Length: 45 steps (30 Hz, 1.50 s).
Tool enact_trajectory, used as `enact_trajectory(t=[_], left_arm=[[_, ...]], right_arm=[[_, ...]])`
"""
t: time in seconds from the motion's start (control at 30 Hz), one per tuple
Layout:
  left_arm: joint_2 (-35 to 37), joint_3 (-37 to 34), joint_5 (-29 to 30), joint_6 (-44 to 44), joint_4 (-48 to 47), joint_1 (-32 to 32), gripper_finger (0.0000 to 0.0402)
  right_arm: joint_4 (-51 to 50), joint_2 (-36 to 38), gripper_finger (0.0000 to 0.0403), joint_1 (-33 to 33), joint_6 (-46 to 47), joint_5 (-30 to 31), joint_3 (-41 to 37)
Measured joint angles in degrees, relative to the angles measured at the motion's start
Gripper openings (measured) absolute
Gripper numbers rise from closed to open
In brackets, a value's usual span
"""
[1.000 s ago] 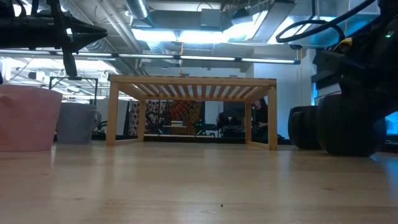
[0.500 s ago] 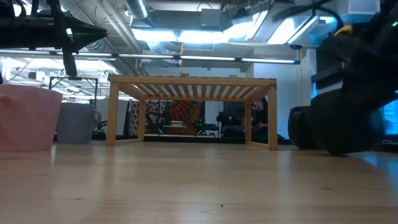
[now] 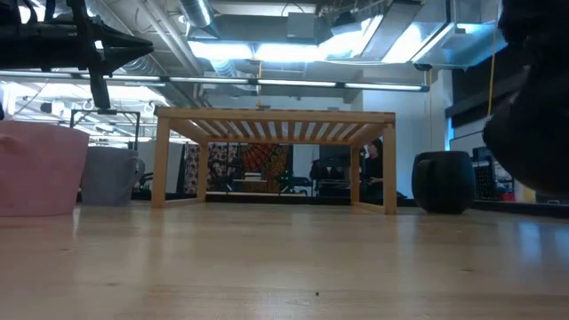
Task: Place coffee mugs
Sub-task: Put the black orange mugs on the shelf
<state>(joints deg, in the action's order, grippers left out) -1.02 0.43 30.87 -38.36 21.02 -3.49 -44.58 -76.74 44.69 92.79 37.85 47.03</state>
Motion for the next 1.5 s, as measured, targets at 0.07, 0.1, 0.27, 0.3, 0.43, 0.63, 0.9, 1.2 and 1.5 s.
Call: enact_trajectory(t=[0.07, 0.1, 0.27, 0.3, 0.43, 0.63, 0.9, 1.2, 1.5], left_arm=[[0.0, 0.0, 0.0, 0.0, 0.0, 0.0, 0.0023], [0.0, 0.0, 0.0, 0.0, 0.0, 0.0, 0.0023], [0.0, 0.0, 0.0, 0.0, 0.0, 0.0, 0.0023], [0.0, 0.0, 0.0, 0.0, 0.0, 0.0, 0.0023], [0.0, 0.0, 0.1, 0.0, 0.0, 0.0, 0.0023], [0.0, 0.0, 0.1, 0.0, 0.0, 0.0, 0.0023], [0.0, 0.0, 2.5, 0.0, 0.0, 0.0, 0.0023], [0.0, 0.0, 4.2, 0.0, 0.0, 0.0, 0.0023], [0.0, 0.0, 5.7, 0.0, 0.0, 0.0, 0.0023]], right_arm=[[1.1, 1.4, 0.0012, 0.1, -3.9, 0.3, 0.0], [1.9, 2.3, 0.0012, 0.1, -6.1, 0.5, 0.0], [7.9, 9.5, 0.0012, -0.1, -20.7, 4.7, 0.0], [9.1, 11.0, 0.0012, -0.1, -23.9, 5.3, 0.0], [11.7, 17.4, 0.0012, -0.6, -33.9, 7.6, 0.0], [17.0, 24.5, 0.0012, -7.2, -49.0, 4.0, 0.0], [29.4, 26.0, 0.0012, -26.5, -71.9, -18.3, 0.0], [38.8, 24.1, 0.0012, -49.4, -82.9, -37.7, 0.0], [47.6, 16.3, 0.0012, -66.8, -86.8, -57.3, 0.0]])
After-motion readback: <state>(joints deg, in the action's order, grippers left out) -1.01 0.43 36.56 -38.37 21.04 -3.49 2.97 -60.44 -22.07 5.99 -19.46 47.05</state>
